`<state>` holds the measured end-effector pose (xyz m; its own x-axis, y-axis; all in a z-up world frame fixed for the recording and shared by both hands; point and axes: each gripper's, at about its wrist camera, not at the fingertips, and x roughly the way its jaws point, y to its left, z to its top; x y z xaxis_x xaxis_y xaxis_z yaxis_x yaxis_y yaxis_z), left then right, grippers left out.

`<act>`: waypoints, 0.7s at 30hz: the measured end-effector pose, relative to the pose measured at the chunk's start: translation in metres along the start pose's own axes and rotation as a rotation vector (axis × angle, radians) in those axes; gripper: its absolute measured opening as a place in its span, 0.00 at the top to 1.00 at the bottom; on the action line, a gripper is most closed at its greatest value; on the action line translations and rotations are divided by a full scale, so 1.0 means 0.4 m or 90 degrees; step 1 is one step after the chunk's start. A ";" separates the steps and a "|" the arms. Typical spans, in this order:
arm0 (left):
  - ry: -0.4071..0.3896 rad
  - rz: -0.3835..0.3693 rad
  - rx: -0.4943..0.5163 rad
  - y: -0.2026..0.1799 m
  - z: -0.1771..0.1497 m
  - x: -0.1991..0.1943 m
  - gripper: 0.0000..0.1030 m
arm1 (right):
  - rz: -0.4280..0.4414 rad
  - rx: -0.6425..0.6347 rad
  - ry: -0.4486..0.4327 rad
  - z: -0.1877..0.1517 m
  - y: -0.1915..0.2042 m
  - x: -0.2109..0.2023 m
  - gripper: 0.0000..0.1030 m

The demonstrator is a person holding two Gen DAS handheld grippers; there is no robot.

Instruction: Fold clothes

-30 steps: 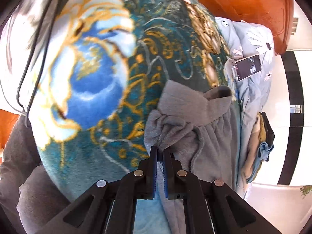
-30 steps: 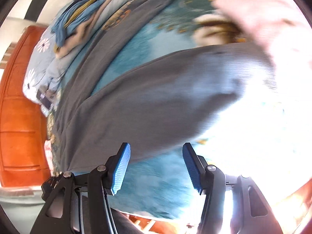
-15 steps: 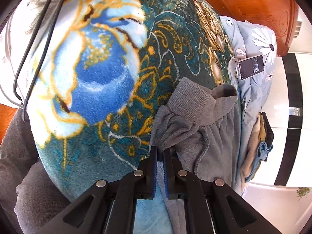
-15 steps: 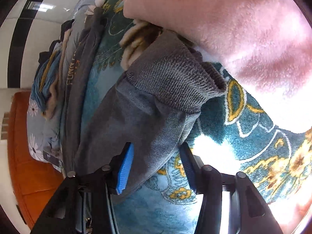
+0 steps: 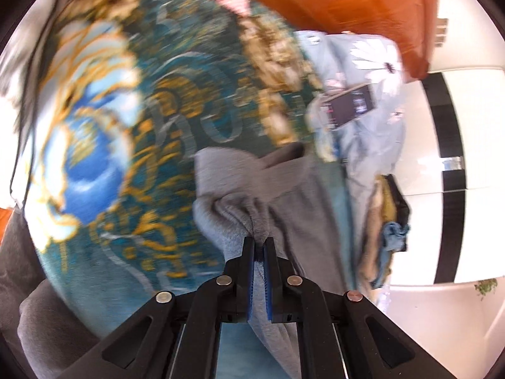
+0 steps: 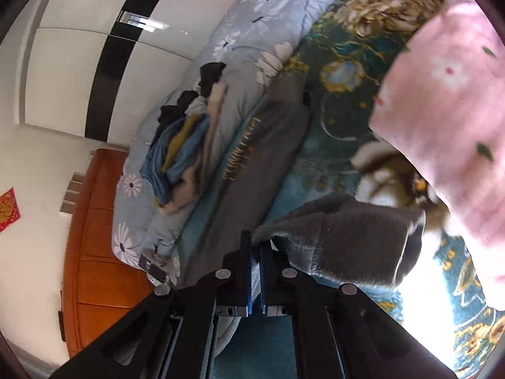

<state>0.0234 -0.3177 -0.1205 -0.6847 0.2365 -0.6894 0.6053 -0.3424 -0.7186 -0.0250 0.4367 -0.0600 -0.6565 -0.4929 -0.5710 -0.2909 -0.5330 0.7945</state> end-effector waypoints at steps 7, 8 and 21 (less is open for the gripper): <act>0.015 -0.002 0.043 -0.165 0.075 0.074 0.94 | -0.014 -0.032 -0.022 0.160 0.098 0.103 0.96; 0.016 0.003 0.048 -0.183 0.088 0.092 0.94 | -0.024 -0.036 -0.021 0.178 0.109 0.137 0.96; 0.041 0.120 0.082 -0.316 0.216 0.349 0.94 | -0.170 -0.039 0.060 0.354 0.162 0.528 0.96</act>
<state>-0.1838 -0.3200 -0.1182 -0.5345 0.2131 -0.8178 0.6605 -0.4984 -0.5616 -0.2812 0.3954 -0.0999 -0.4940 -0.3901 -0.7770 -0.3997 -0.6918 0.6014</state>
